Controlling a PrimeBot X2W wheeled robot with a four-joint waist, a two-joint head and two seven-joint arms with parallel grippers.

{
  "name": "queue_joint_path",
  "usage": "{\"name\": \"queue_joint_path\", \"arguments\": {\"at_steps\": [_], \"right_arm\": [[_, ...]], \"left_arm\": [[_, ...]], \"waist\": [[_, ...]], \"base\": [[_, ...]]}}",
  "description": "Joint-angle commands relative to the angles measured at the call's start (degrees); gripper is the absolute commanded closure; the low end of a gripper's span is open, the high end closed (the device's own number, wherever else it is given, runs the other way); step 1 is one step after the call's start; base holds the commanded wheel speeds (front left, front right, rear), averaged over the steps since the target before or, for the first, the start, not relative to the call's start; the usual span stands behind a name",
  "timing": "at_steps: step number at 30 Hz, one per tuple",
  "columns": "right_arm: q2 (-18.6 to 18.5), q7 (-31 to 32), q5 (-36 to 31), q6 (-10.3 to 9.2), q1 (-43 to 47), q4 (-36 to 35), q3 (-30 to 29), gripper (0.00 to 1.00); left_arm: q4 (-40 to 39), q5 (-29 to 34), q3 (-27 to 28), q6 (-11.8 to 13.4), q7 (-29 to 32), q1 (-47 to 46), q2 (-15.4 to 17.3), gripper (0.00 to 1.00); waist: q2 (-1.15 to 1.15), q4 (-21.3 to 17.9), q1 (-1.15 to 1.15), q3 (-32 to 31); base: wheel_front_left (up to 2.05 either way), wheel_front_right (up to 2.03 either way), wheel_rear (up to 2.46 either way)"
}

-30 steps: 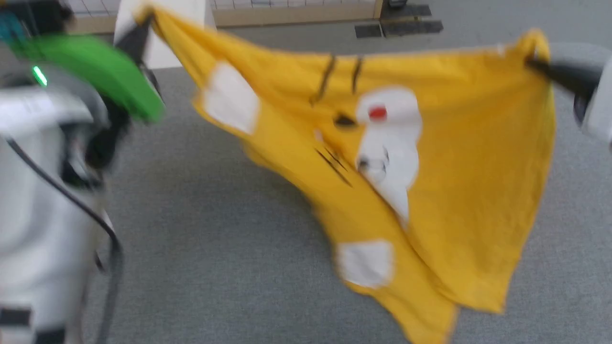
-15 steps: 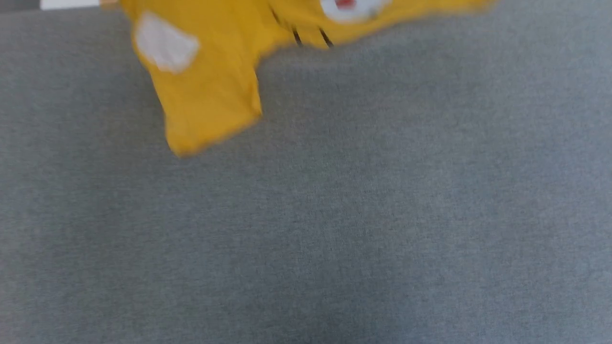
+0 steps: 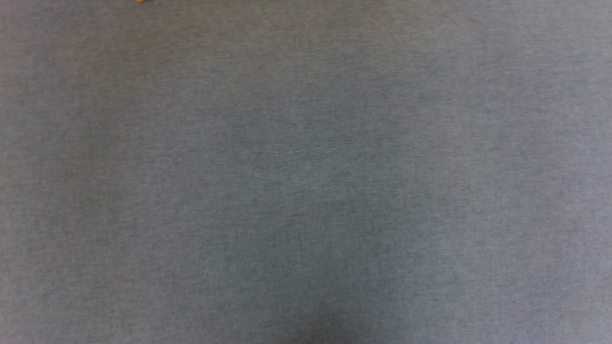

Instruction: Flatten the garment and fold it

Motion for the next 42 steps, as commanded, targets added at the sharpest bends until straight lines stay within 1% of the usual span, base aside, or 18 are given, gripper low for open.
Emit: {"name": "queue_joint_path", "arguments": {"at_steps": [1, 4, 8, 12, 15, 18, 21, 24, 28, 32, 34, 37, 42], "right_arm": [[-0.9, -1.0, 1.3, -0.09, 2.4, 0.3, 0.5, 1.0], [-2.6, -2.9, 4.4, -0.09, 7.3, 0.2, 2.2, 1.0], [-5.0, -5.4, 10.1, -0.09, 17.2, -1.7, 4.9, 1.0], [-7.3, -6.9, 15.2, -0.09, 29.0, -5.3, 7.4, 1.0], [-9.0, -7.9, 17.9, -0.09, 38.7, -8.5, 8.4, 1.0], [-10.0, -8.9, 19.2, -0.09, 49.5, -12.5, 9.5, 1.0], [-9.5, -9.0, 20.8, -0.09, 60.0, -15.2, 8.7, 1.0], [-8.2, -8.9, 21.3, -0.09, 70.3, -17.8, 8.0, 1.0], [-6.2, -9.4, 19.8, -0.09, 80.7, -19.0, 5.9, 1.0], [-4.3, -9.6, 16.7, -0.09, 88.6, -19.8, 3.6, 1.0], [-4.1, -9.4, 14.6, -0.09, 91.7, -20.1, 2.8, 1.0], [-3.1, -8.5, 13.4, -0.09, 95.8, -20.9, 1.3, 1.0], [-3.2, -4.8, 10.8, -0.09, 100.6, -22.6, -0.1, 1.0]], "left_arm": [[0.6, -1.4, 0.8, -0.1, -1.4, 2.6, -0.2, 1.0], [1.3, -3.9, 1.9, -0.8, -4.5, 7.5, -1.5, 1.0], [1.7, -7.2, 2.5, -2.1, -6.8, 16.8, -3.2, 1.0], [0.0, -9.2, 2.1, -3.2, -6.3, 28.1, -3.1, 1.0], [-3.0, -10.8, 2.0, -3.0, -5.1, 37.4, -2.9, 1.0], [-8.0, -13.3, 2.6, -2.0, -3.0, 49.3, -2.5, 1.0], [-12.8, -16.1, 3.8, 0.2, -1.9, 61.3, -3.2, 1.0], [-17.2, -18.8, 4.4, 2.2, -0.7, 74.3, -4.1, 1.0], [-21.7, -21.8, 4.8, 4.3, 0.3, 88.6, -5.6, 1.0], [-23.6, -25.0, 4.7, 5.4, 3.2, 100.0, -6.3, 1.0], [-24.7, -26.6, 4.7, 6.0, 4.9, 105.0, -6.5, 1.0], [-26.5, -29.3, 5.0, 7.1, 7.6, 111.8, -6.8, 1.0], [-30.5, -32.3, 5.5, 10.3, 12.7, 120.2, -6.3, 1.0]], "waist": [[0.0, 1.9, -0.01, -1.1], [0.0, 3.4, -0.01, -3.8], [0.0, 5.5, -0.01, -9.6], [0.0, 7.0, -0.01, -16.0], [0.0, 7.8, -0.01, -20.8], [0.0, 8.0, -0.01, -24.9], [0.0, 8.4, -0.01, -27.7], [0.0, 8.1, -0.01, -29.4], [0.0, 7.5, -0.01, -30.8], [0.0, 6.9, -0.01, -31.5], [0.0, 6.8, -0.01, -31.6], [0.0, 6.7, -0.01, -31.6], [0.0, 6.6, -0.01, -30.9]], "base": [[0.0, 0.0, 0.0], [0.0, 0.0, 0.0], [0.0, 0.0, 0.0], [0.0, 0.0, 0.0], [0.0, 0.0, 0.0], [0.0, 0.0, 0.0], [0.0, 0.0, 0.0], [0.0, 0.0, 0.0], [0.0, 0.0, 0.0], [0.0, 0.0, 0.0], [0.0, 0.0, 0.0], [0.0, 0.0, 0.0], [0.0, 0.0, 0.0]]}}
